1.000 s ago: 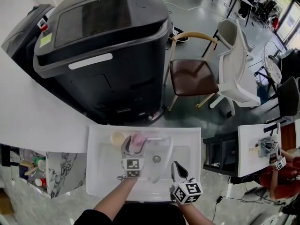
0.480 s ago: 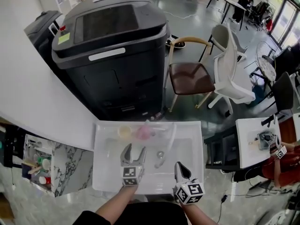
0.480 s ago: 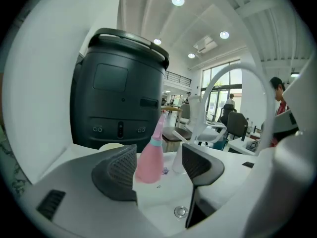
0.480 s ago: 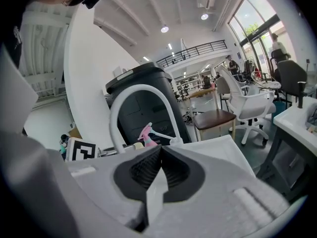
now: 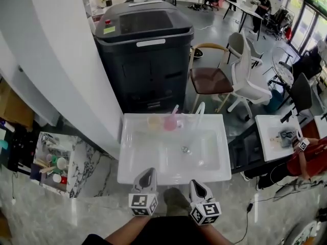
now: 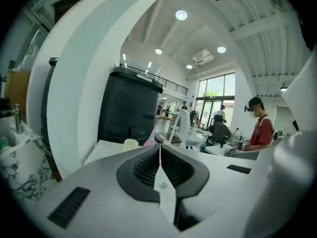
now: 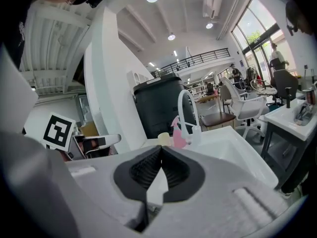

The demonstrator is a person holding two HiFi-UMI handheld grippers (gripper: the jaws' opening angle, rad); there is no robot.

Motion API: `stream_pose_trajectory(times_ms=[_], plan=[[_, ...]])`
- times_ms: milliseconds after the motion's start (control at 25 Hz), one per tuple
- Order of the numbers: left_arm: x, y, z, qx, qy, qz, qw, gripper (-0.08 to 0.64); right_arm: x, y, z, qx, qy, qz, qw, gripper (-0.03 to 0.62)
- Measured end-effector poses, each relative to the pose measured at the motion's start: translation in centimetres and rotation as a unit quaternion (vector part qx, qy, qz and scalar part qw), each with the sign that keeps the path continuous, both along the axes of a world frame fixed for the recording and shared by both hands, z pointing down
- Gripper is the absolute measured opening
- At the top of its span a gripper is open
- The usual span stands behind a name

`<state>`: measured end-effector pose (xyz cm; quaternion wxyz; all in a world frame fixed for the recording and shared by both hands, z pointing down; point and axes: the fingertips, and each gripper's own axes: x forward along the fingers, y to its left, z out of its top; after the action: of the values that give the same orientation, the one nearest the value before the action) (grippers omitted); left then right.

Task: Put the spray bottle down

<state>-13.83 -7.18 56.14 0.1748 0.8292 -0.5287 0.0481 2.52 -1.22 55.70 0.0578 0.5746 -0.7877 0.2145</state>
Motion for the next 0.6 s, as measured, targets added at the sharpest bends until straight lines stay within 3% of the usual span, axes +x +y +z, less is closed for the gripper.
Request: stream_pose_trajectory(times_ms=[280,600], plan=[[-2.8,12.6,-2.4,0.022,-0.012,0.051,0.9984,0.021,-4.7,9.2,-3.0,0.031,0.032,0.009,0.999,-0.003],[-3.3,17.8,-5.1,0.048,-0.009,0.072,0.9962,0.021,-4.8,14.0,-5.4,0.042,0.060,0.019,0.997,-0.003]])
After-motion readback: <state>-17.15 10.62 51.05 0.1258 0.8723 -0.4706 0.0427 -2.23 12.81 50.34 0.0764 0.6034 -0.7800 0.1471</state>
